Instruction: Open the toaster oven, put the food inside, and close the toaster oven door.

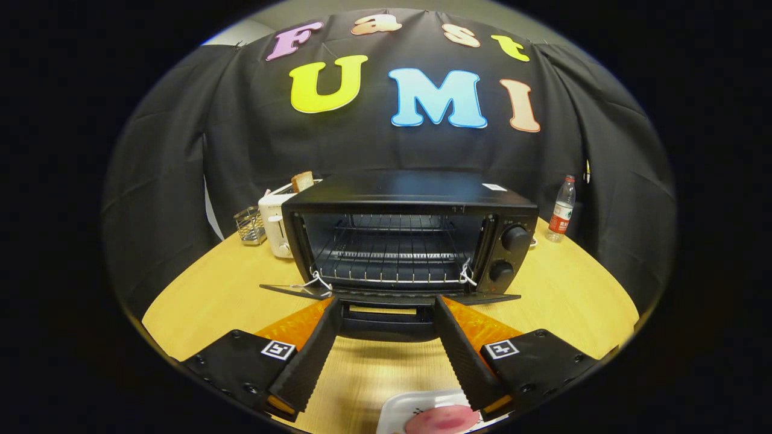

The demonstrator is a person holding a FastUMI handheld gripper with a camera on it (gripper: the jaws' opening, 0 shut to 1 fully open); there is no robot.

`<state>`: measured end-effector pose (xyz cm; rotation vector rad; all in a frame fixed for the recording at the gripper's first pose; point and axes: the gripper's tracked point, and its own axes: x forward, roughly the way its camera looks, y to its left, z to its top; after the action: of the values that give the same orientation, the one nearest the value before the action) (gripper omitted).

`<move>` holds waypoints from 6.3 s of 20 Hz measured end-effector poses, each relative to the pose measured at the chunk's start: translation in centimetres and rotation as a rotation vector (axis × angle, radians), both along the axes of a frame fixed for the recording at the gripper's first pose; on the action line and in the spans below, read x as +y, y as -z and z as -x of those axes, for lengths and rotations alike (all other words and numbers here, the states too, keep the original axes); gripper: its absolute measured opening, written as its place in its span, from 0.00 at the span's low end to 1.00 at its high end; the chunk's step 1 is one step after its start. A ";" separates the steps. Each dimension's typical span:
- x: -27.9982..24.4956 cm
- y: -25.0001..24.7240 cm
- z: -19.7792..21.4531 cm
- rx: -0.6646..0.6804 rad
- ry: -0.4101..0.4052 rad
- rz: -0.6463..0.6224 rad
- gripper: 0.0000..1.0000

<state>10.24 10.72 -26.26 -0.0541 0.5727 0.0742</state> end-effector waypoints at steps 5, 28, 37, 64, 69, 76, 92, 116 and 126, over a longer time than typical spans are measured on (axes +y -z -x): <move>0.2 1.4 1.4 0.054 -0.009 0.031 0.98; -6.4 -2.6 10.0 0.509 -0.173 -0.314 0.98; -11.8 2.2 13.3 0.790 -0.204 -0.306 0.96; -14.1 8.5 15.9 1.044 -0.110 -0.379 0.02; -12.0 6.8 16.5 1.032 -0.121 -0.440 0.02; -8.3 4.2 16.2 0.992 -0.087 -0.561 0.02; -0.4 2.4 11.4 0.689 0.250 -0.749 0.02; -0.4 3.5 -2.2 0.392 0.763 -1.046 0.02; -0.5 4.7 -6.9 0.338 0.937 -1.195 0.02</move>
<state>17.17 10.24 -30.99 1.4034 0.7639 -0.5016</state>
